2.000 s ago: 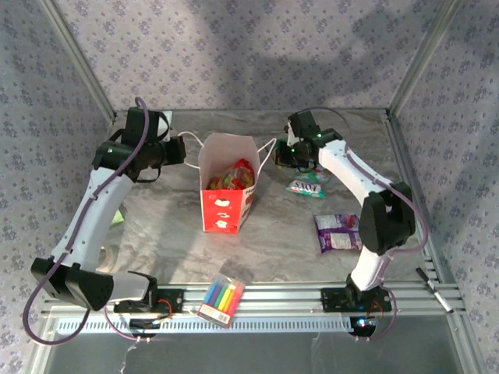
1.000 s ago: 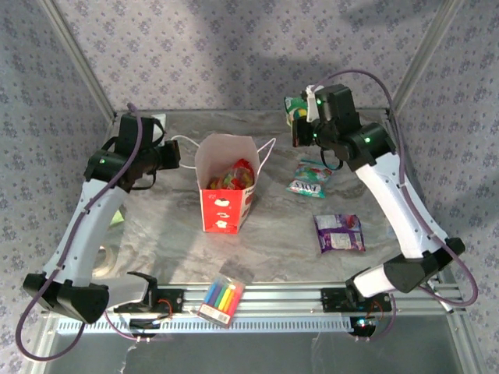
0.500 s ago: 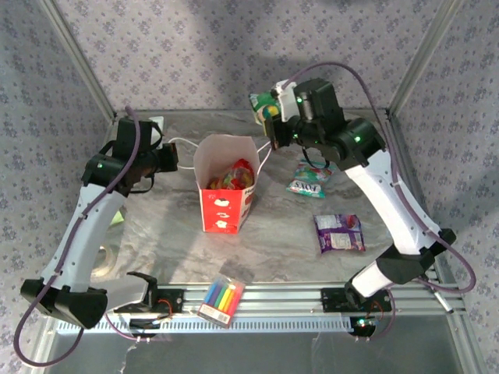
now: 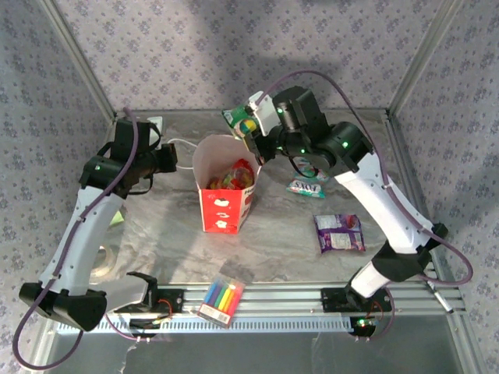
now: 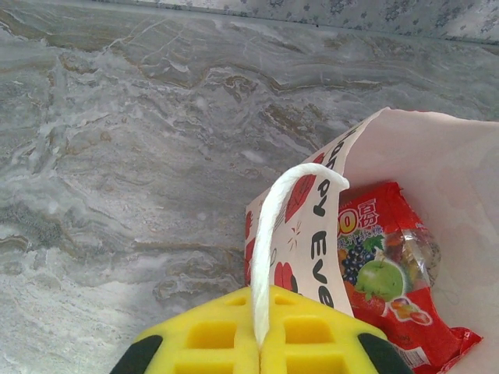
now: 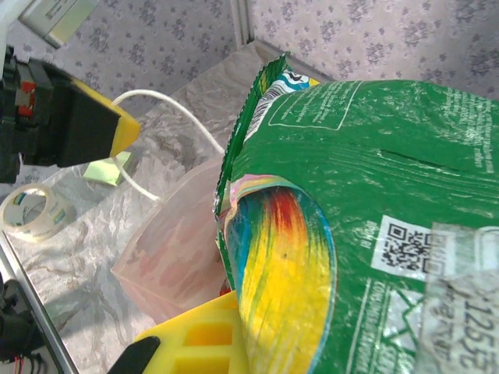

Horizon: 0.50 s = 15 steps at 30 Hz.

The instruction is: Place the snacks into the paper bag

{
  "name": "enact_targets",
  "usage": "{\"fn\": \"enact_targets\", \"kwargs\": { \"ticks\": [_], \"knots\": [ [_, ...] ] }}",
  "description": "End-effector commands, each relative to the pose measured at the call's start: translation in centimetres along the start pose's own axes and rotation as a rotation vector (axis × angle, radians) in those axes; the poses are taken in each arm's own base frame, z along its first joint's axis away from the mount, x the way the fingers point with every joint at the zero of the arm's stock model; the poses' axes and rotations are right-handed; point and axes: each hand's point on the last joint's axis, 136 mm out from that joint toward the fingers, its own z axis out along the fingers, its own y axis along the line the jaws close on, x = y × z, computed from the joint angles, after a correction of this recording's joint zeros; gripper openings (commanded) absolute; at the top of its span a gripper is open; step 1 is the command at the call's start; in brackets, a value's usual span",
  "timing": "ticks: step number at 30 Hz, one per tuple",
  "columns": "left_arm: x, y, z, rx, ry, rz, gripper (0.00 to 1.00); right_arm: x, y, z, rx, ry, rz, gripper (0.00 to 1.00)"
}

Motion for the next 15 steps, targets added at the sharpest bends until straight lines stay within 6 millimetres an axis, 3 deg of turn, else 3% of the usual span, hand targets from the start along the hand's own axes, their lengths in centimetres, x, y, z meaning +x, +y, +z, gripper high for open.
{"fn": "enact_targets", "kwargs": {
  "ticks": [1, 10, 15],
  "knots": [
    [-0.4, 0.2, -1.0, -0.006, -0.022, 0.005, 0.05, -0.2, 1.1, 0.0, -0.024, 0.005, -0.075, 0.00],
    [0.0, 0.4, -0.7, -0.009, -0.015, 0.001, 0.05, 1.8, 3.2, 1.8, -0.134, 0.094, -0.153, 0.00],
    [-0.1, 0.5, -0.5, -0.010, -0.016, 0.000, 0.06, 3.4, 3.1, 3.6, -0.133, 0.170, -0.169, 0.00]
  ]
}}
